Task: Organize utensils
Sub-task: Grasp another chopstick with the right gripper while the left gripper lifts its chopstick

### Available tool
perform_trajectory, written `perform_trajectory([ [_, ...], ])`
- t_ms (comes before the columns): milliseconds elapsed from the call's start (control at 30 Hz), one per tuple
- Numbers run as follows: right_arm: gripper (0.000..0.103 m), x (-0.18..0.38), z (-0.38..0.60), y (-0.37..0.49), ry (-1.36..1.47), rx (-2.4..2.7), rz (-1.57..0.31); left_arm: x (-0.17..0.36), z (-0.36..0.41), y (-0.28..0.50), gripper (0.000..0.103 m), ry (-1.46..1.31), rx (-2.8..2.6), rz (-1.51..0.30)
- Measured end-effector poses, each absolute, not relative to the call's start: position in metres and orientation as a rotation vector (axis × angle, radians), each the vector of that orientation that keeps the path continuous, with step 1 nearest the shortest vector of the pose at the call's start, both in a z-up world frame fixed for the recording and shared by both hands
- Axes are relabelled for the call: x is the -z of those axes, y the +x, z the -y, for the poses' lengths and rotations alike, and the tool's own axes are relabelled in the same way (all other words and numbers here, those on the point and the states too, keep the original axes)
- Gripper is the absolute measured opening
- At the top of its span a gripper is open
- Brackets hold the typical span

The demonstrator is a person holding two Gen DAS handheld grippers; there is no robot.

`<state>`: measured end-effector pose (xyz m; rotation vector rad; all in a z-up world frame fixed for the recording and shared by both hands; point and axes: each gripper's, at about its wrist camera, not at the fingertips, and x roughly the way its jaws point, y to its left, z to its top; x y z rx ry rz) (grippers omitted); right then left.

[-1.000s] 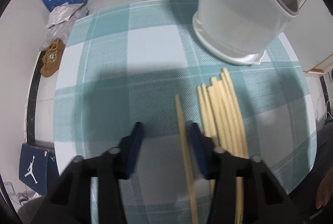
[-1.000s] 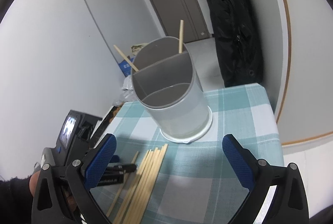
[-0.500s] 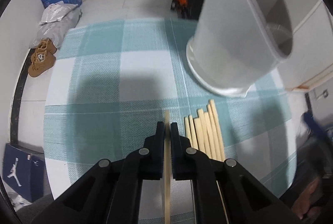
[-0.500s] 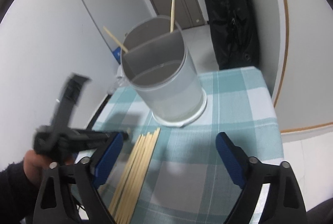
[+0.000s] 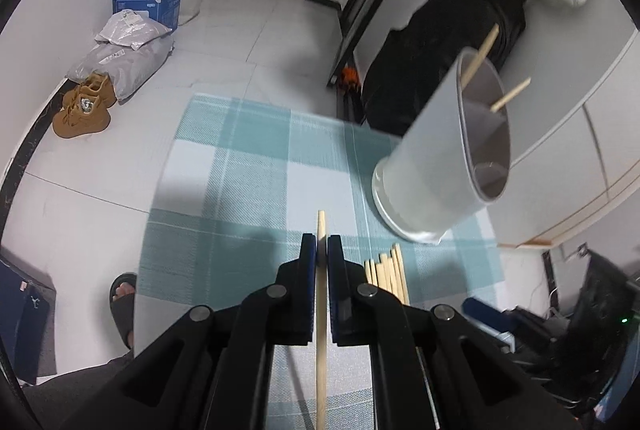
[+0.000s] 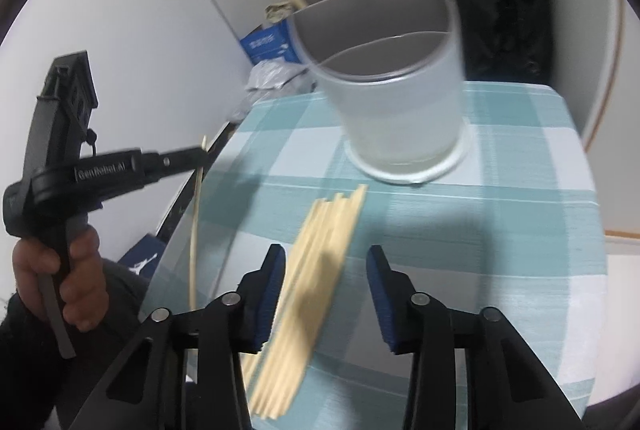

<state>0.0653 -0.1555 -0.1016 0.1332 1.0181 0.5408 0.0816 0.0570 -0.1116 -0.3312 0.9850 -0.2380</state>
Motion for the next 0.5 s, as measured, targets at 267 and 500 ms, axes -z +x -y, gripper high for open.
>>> perform_trajectory([
  [267,0.026,0.121,0.099,0.094,0.059,-0.577,-1.17,0.108,-0.088,0.092,0.001,-0.4,0.275,-0.902],
  [500,0.019,0.142,0.074,0.114,0.009,-0.535,-1.289,0.109,-0.107,0.09,0.001,-0.452,0.29,-0.895],
])
